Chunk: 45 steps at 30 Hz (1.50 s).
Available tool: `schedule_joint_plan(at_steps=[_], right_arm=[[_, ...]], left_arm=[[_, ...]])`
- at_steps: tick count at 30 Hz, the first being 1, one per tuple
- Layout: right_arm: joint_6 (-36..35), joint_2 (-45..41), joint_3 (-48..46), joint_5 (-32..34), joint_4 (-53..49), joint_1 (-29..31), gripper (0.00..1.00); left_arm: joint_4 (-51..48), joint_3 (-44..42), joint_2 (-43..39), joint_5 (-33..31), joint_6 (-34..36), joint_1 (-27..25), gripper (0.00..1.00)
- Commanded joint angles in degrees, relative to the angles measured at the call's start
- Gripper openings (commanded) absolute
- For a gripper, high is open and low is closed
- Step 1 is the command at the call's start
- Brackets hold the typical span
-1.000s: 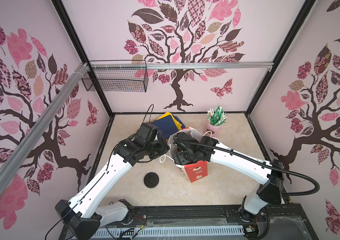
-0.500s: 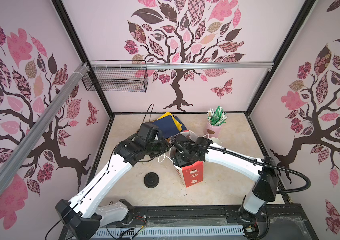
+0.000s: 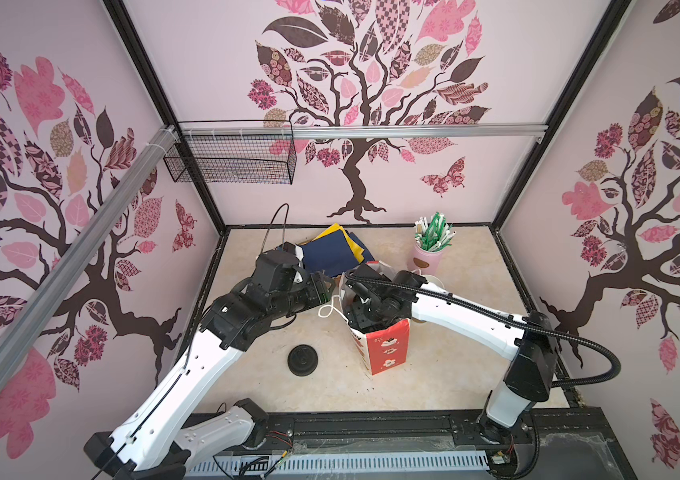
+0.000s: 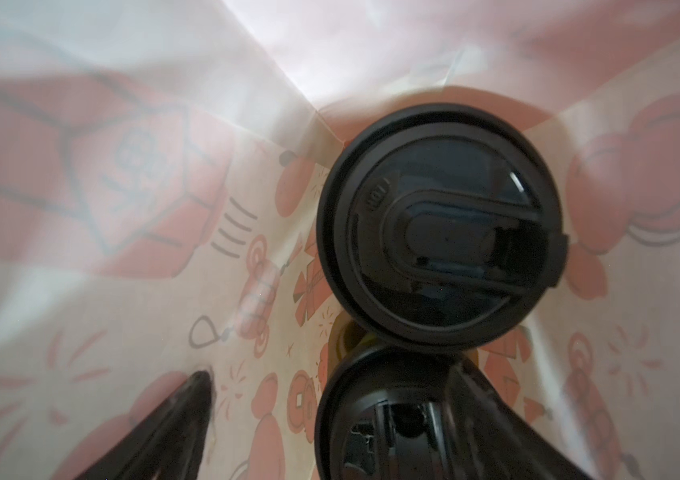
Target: Pack the takeout coffee
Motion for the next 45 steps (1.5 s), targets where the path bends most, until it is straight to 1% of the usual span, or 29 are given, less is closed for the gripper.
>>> schedule_joint_plan(at_steps=[1,2,4,5,6,10,12,15,18,20,24,26,31,34,38,40,45], right_arm=[[1.65,1.07,0.2,-2.12,-0.44,-0.67,0.9],[1.6,0.93,0.09,-2.31,-0.38,-0.88,0.9],[1.52,0.72,0.01,-2.17,-0.54,-1.13,0.87],[1.6,0.72,0.1,-1.98,-0.69,-1.25,0.85],[1.65,0.8,0.24,-1.6,-0.98,-1.28,0.83],[2.08,0.97,0.98,0.19,-2.38,-1.34,0.78],[2.15,0.84,1.23,0.75,-2.54,-1.26,0.75],[2.21,0.79,1.47,1.51,-2.88,-1.31,0.73],[2.35,0.86,2.34,2.29,-3.55,-1.29,0.69],[2.52,0.71,3.06,3.14,-4.27,-1.32,0.66],[2.88,-0.21,3.97,4.93,-5.26,-1.32,0.58],[3.14,-0.84,4.13,5.46,-5.62,-1.27,0.57],[3.69,-2.2,4.62,6.05,-6.28,-1.33,0.53],[3.92,-3.04,5.34,6.89,-6.75,-1.28,0.54],[3.98,-4.24,6.57,7.38,-7.29,-1.34,0.58],[4.08,-4.94,7.13,7.8,-7.38,-1.27,0.62],[4.23,-6.01,8.04,8.86,-8.06,-1.32,0.64]], left_arm=[[2.72,0.04,-4.61,-8.1,13.58,-5.97,0.56],[4.75,-0.45,-5.6,-9.29,18.06,-10.04,0.55],[7.08,-1.88,-6.59,-14.66,25.41,-18.41,0.55],[7.47,-2.42,-6.5,-16.65,28.33,-21.56,0.54],[7.26,-2.77,-6.05,-17.12,29.82,-22.97,0.54],[7.38,-4.01,-4.67,-12.27,32.57,-23.23,0.51],[8.44,-5.6,-4.72,-10.54,35.02,-23.96,0.48],[9.64,-7.94,-5.06,-10.4,39.88,-26.08,0.45],[12.0,-10.68,-5.65,-10.58,41.23,-26.33,0.44],[13.12,-11.54,-5.79,-10.83,41.0,-26.28,0.44],[15.81,-12.81,-7.02,-13.55,38.49,-26.3,0.43],[16.89,-13.33,-7.97,-17.19,35.66,-26.3,0.43],[19.49,-15.55,-10.94,-21.82,30.09,-26.08,0.44],[19.55,-15.98,-11.88,-24.23,26.63,-26.1,0.45],[18.95,-16.06,-12.45,-26.55,23.38,-25.85,0.45],[19.27,-16.33,-12.94,-27.05,21.91,-25.58,0.45],[19.74,-17.06,-13.73,-26.62,18.78,-24.14,0.46]])
